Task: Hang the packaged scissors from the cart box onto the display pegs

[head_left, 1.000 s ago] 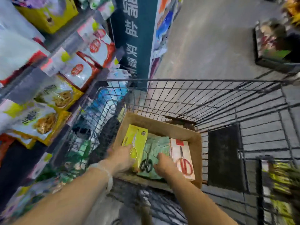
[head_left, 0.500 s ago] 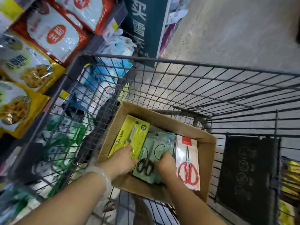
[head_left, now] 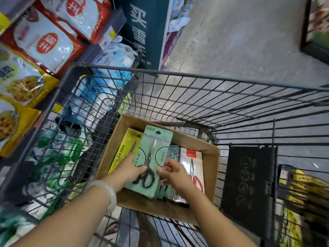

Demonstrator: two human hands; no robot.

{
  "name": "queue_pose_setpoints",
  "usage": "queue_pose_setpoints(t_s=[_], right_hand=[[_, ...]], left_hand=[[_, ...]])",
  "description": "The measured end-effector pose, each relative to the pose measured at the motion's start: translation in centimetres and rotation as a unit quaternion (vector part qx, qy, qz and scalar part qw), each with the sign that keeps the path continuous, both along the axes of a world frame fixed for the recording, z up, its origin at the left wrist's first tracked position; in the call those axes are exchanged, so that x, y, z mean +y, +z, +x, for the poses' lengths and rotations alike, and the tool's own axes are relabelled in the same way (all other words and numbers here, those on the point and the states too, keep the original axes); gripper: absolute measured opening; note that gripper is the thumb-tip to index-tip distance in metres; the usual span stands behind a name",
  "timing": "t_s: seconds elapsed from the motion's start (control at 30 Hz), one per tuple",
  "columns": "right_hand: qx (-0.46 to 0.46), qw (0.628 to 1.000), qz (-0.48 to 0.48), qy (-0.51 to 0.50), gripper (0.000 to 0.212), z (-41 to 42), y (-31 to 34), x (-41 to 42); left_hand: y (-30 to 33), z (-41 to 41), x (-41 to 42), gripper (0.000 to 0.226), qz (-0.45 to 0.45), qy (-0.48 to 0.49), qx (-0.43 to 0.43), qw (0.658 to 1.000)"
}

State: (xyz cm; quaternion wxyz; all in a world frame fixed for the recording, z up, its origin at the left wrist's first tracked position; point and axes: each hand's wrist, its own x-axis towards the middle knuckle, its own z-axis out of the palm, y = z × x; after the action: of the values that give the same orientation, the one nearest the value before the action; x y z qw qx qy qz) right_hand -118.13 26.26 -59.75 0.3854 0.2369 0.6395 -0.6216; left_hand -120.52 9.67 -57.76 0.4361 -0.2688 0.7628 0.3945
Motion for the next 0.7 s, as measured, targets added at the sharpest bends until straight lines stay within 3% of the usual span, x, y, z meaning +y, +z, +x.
queue_pose_setpoints(t_s=[0.1,0.2,0.3,0.37,0.53,0.7], right_hand=[[-0.008,0.997,0.056,-0.047,0.01,-0.4,-1.1,-1.1],[-0.017,0.965,0.258,0.045,0.013,0.4,-3.9,-1.7],[-0.064,0.949,0.298,0.087,0.058,1.6,-6.2,-2.6],[-0.073,0.943,0.312,0.094,0.071,1.9,-7.1,-3.2],[-0.073,0.94,0.322,0.091,0.055,1.9,-8.6,-2.4],[-0.106,0.949,0.292,0.049,0.015,2.1,-8.0,-0.4]], left_hand=[[0.2,-0.1,-0.9,0.042,-0.003,0.066,-0.002,0.998],[-0.1,0.2,-2.1,0.05,-0.038,0.072,-0.018,0.997],[-0.6,0.4,-3.0,0.034,-0.051,0.089,-0.027,0.994],[-1.1,0.5,-3.2,0.027,-0.056,0.096,-0.023,0.994],[-1.1,0.6,-2.9,0.029,-0.064,0.101,-0.001,0.993],[0.7,0.9,-2.3,0.036,-0.067,0.111,0.013,0.991]])
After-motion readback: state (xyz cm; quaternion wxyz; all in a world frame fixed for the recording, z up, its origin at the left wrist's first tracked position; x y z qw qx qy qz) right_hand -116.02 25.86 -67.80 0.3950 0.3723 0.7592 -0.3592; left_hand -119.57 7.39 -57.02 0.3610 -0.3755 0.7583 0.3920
